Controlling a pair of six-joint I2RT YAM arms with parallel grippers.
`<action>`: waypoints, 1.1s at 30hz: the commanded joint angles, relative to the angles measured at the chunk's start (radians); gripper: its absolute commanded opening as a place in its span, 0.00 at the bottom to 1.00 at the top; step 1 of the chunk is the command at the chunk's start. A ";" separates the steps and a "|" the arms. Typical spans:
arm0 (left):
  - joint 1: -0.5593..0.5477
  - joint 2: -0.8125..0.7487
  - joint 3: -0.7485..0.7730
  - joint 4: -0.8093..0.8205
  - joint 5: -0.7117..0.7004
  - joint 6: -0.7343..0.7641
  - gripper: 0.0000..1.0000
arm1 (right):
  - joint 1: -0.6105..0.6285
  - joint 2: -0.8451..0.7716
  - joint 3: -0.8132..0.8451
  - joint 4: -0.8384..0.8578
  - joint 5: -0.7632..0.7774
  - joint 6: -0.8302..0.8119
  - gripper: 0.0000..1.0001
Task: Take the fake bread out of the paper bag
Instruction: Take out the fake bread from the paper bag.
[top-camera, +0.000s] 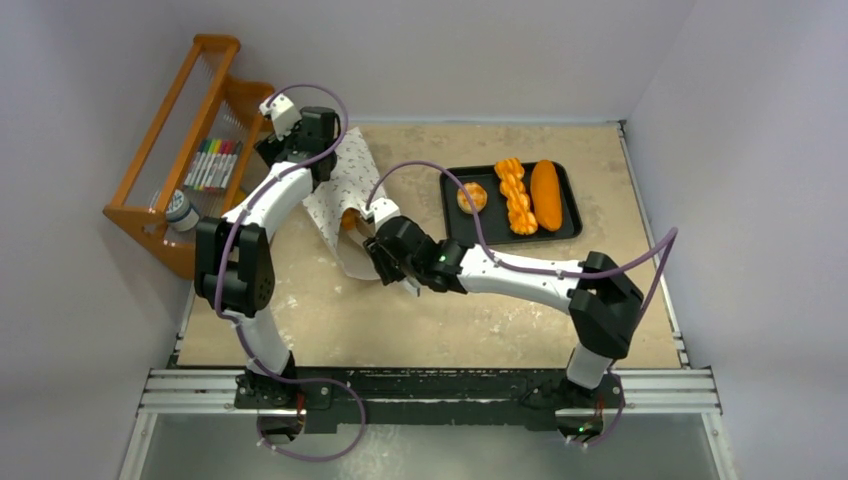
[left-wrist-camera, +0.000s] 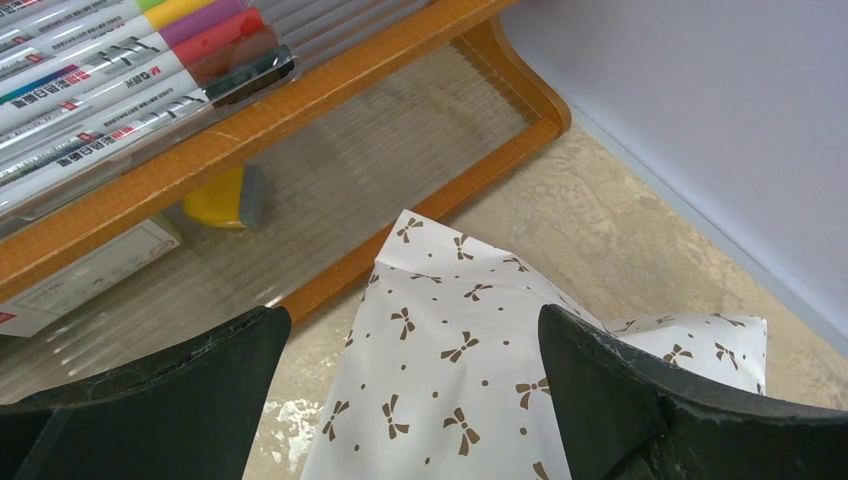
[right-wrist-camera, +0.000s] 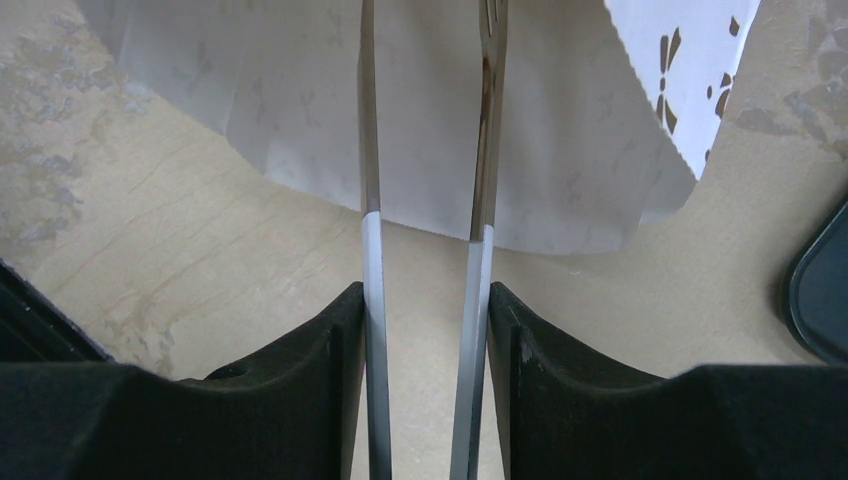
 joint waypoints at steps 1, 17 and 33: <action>-0.004 0.006 0.011 0.048 -0.005 -0.010 1.00 | -0.017 0.007 0.063 0.063 -0.009 -0.027 0.47; -0.004 0.016 0.006 0.060 0.003 -0.014 1.00 | -0.058 0.109 0.131 0.078 -0.034 -0.061 0.48; -0.004 0.021 -0.002 0.060 0.000 -0.018 1.00 | -0.086 0.172 0.179 0.114 -0.044 -0.085 0.34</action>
